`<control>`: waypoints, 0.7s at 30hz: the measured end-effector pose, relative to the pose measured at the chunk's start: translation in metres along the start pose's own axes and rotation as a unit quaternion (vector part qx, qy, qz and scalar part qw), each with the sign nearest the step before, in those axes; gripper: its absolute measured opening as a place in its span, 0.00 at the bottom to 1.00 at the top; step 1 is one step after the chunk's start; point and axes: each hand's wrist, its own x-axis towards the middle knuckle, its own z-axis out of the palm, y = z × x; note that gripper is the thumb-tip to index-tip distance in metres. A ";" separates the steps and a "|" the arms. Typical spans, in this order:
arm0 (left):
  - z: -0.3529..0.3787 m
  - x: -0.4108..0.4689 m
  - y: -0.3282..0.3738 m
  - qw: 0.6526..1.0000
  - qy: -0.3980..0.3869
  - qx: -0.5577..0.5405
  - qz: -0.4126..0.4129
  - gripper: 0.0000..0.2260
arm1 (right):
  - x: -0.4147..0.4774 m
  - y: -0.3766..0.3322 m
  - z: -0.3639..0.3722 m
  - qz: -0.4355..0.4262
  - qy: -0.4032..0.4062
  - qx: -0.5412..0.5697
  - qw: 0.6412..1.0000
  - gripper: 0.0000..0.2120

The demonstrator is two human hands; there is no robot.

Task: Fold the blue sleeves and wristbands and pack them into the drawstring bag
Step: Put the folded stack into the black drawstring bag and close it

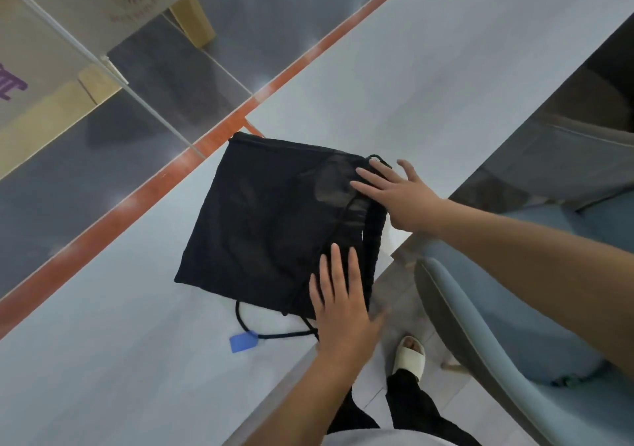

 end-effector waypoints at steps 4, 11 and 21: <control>0.024 -0.005 -0.014 0.999 0.031 -0.019 0.010 0.45 | 0.011 0.005 0.019 -0.003 -0.059 -0.044 0.997 0.44; 0.008 -0.015 -0.077 0.993 0.052 -0.103 0.018 0.35 | -0.026 -0.009 0.061 0.030 -0.008 -0.028 0.999 0.46; -0.036 -0.042 -0.117 0.989 0.143 -0.011 0.026 0.10 | -0.079 -0.009 0.074 0.020 0.248 -0.037 0.968 0.16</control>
